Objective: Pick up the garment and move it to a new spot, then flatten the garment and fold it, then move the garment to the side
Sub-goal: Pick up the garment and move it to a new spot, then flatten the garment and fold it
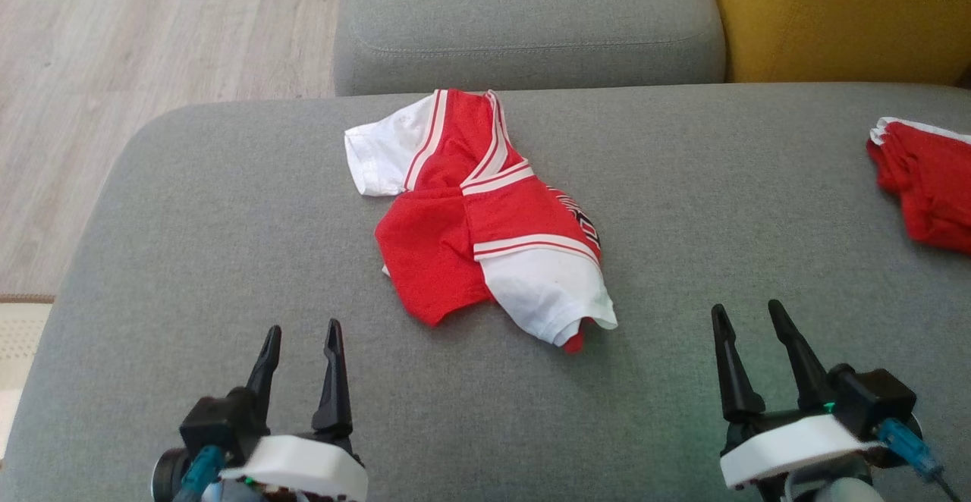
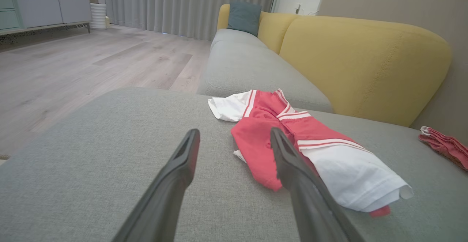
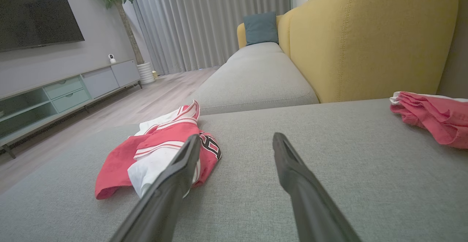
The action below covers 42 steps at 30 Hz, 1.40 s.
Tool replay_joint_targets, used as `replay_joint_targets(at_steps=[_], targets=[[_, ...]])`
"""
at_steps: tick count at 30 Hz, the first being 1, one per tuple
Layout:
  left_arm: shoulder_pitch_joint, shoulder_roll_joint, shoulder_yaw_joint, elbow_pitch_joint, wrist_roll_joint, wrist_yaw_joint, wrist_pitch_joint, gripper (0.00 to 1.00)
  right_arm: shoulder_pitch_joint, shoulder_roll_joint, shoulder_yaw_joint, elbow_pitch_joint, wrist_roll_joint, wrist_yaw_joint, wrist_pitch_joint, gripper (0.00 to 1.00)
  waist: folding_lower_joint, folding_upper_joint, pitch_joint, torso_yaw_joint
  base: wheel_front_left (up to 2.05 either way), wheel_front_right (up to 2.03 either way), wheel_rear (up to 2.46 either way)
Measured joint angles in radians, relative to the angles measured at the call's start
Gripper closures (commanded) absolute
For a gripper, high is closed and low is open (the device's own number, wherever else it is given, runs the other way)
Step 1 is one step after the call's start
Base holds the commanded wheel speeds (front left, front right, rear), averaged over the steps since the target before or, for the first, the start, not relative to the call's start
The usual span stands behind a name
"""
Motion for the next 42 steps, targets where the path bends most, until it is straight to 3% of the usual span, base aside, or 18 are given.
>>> replay_joint_targets(at_steps=[22,30,42], targets=[[0.0,-0.032,0.041,0.031,0.04,-0.046,0.0,0.0,-0.004,0.0,0.029,0.054,-0.043,0.0,0.004,0.0,0.0,0.0,0.01,0.029,0.0,0.0,0.0],[-0.001,-0.04,0.04,0.033,0.056,-0.055,0.0,0.0,-0.096,0.0,0.107,0.241,-0.114,0.0,0.014,0.0,0.0,0.0,0.037,0.075,0.0,0.0,0.0],[-0.003,-0.043,0.04,0.037,0.065,-0.065,0.0,0.0,-0.241,-0.001,0.074,0.456,-0.211,0.0,-0.04,0.0,0.0,0.0,0.08,0.152,0.0,0.0,0.0]])
